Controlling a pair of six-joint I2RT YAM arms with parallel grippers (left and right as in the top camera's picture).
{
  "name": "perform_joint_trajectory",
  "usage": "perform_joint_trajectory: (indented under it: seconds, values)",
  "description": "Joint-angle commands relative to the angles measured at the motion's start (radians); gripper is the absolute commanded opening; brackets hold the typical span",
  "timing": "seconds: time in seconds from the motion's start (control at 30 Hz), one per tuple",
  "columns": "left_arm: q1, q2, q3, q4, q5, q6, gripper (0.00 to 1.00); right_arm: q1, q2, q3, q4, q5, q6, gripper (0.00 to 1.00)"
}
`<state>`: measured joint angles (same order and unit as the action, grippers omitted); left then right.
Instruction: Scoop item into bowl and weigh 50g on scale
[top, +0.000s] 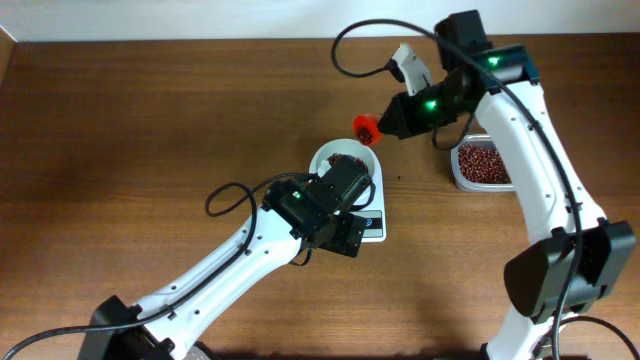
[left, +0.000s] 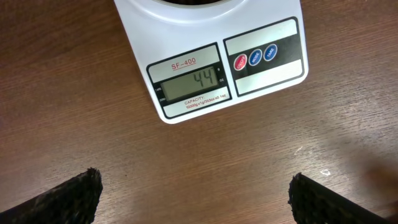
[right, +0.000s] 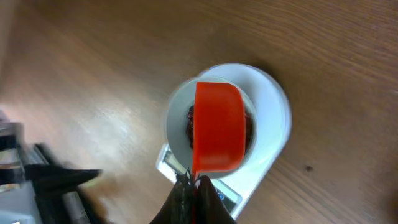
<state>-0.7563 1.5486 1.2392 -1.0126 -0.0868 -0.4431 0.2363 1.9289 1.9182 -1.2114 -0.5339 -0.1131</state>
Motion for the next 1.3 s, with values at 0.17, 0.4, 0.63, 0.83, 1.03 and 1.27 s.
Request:
perform_joint_trajectory:
  seconds: [0.17, 0.4, 0.63, 0.83, 1.03, 1.27]
  values:
    - [-0.002, 0.003, -0.006, -0.002, -0.011, -0.013, 0.99, 0.118, -0.025, 0.027, 0.032, 0.223, -0.089, 0.04]
    - [-0.002, 0.003, -0.006, -0.002, -0.011, -0.013, 0.99, 0.118, -0.025, 0.027, 0.023, 0.166, -0.092, 0.04]
    - [-0.002, 0.003, -0.006, -0.001, -0.011, -0.013, 0.99, 0.156, -0.024, 0.024, 0.041, 0.258, -0.116, 0.04]
    - [-0.002, 0.003, -0.006, -0.002, -0.011, -0.013, 0.99, 0.177, -0.024, 0.021, 0.029, 0.232, -0.19, 0.04]
    - [-0.002, 0.003, -0.006, -0.002, -0.011, -0.013, 0.99, 0.204, -0.024, 0.021, 0.051, 0.343, -0.2, 0.04]
    - [-0.002, 0.003, -0.006, -0.002, -0.011, -0.013, 0.99, 0.263, -0.023, 0.02, 0.03, 0.436, -0.381, 0.04]
